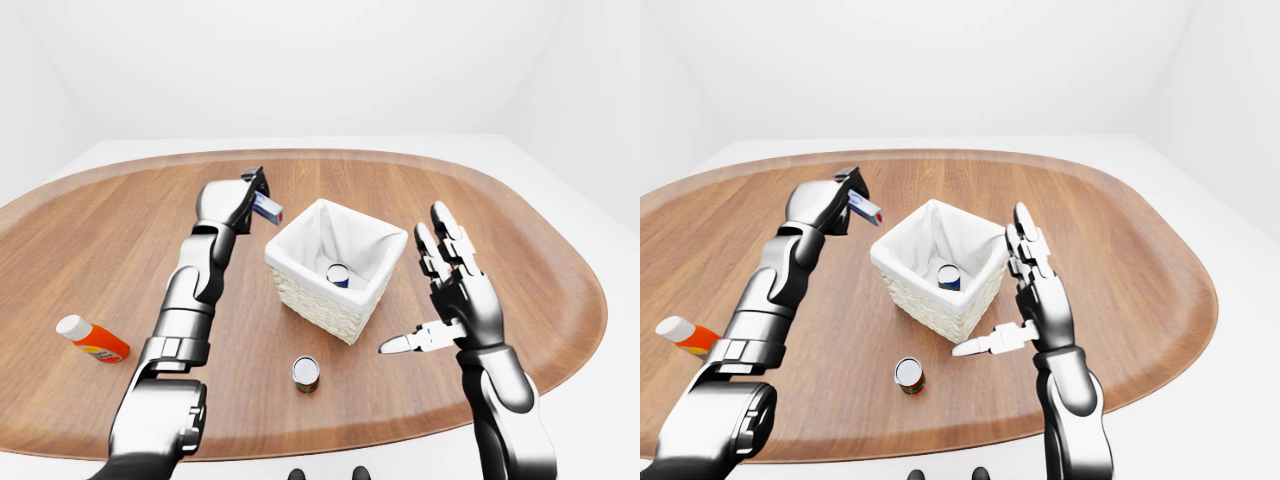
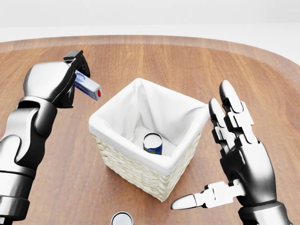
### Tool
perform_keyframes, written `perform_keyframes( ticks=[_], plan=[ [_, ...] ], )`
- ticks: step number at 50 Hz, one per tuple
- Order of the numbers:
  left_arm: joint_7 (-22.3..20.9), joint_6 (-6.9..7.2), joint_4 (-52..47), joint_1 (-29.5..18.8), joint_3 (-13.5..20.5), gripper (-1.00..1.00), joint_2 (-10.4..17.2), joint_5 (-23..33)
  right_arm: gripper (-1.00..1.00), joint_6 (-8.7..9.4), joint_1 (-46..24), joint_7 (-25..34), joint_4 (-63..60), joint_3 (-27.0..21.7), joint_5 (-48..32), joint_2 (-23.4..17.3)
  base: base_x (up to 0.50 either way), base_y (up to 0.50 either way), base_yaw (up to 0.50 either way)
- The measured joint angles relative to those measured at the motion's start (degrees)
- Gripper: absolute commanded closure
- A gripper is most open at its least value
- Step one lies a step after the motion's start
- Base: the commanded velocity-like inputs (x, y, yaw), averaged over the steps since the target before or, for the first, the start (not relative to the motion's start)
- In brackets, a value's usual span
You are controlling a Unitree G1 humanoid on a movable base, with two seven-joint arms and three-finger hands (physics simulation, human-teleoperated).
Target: Pick up the alphabet soup and the cream cheese box, and put them in the basket.
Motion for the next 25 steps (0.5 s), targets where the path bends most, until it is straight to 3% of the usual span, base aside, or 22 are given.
perform_keyframes(
  ticks=[11, 25],
  plan=[
    [-1.64, 0.00, -3.09, 0.89, -1.08, 1.00, -3.09, 0.94, -1.00, 0.00, -0.08, -0.01, 0.11, -0.39, 0.38, 0.01, 0.00, 0.00, 0.00],
    [0.91, 0.00, 3.44, -2.59, -2.83, 1.00, -5.86, 1.88, -1.00, 0.00, -0.06, 0.04, -0.18, -0.94, 0.92, -0.02, 0.00, 0.00, 0.00]
  ],
)
